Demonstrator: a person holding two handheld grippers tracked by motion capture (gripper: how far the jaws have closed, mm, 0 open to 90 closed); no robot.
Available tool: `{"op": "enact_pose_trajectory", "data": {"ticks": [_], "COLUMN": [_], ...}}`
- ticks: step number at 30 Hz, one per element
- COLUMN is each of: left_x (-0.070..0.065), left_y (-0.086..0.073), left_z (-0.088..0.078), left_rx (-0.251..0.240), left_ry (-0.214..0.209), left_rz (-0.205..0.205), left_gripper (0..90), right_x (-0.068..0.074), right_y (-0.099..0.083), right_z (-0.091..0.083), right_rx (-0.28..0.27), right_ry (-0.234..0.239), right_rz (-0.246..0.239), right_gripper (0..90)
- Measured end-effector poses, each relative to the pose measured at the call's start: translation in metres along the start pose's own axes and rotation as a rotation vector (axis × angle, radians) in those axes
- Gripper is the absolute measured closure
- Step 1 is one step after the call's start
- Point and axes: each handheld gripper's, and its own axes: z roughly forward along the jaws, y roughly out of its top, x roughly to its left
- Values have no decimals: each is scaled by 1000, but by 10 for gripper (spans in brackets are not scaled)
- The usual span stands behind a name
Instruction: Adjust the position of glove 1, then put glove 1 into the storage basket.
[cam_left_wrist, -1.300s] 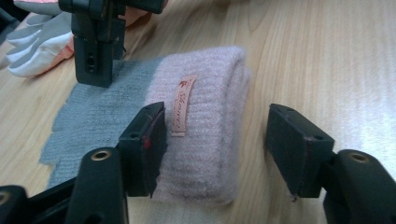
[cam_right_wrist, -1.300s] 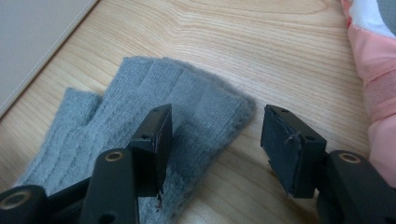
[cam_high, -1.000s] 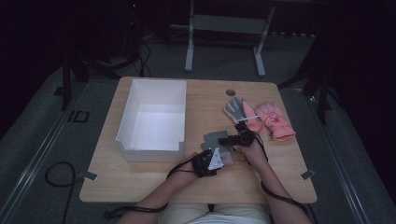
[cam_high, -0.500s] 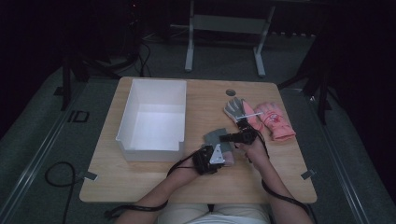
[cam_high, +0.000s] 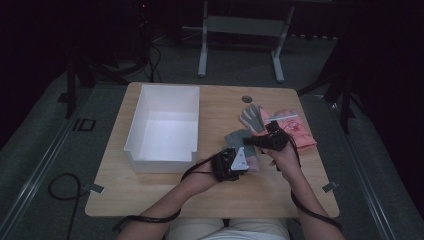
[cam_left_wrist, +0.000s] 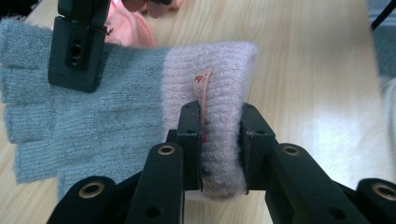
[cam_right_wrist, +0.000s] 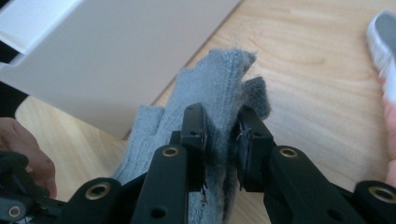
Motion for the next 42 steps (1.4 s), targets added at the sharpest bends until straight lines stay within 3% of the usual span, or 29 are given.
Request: {"op": "enact_pose_trajectory", "data": {"ticks": [4, 15, 20, 29, 31, 32, 35, 42], "left_x": [6, 36, 42, 55, 55, 58, 60, 65], "left_y": [15, 21, 20, 8, 8, 0, -6, -31], "left_z": [-21, -60, -71, -103, -103, -114, -120, -140], "left_rx": [-3, 15, 47, 107, 107, 118, 124, 159], "left_ry": [16, -19, -2, 61, 61, 78, 87, 120], "left_rz": [56, 82, 99, 121, 121, 123, 120, 101], "left_gripper": [736, 742, 743, 744, 744, 744, 743, 743], "right_x": [9, 29, 37, 65, 68, 77, 83, 103], "right_y": [11, 38, 50, 81, 83, 88, 92, 105], "right_z": [-14, -20, -14, 9, 11, 18, 24, 57], "right_rx": [-29, -84, -93, -102, -102, -106, -106, -82], "right_ry": [8, 24, 46, 74, 73, 83, 88, 113], "right_rz": [-17, -43, -43, -84, -89, -99, -107, -128], "right_gripper": [755, 758, 758, 758, 758, 759, 759, 760]}}
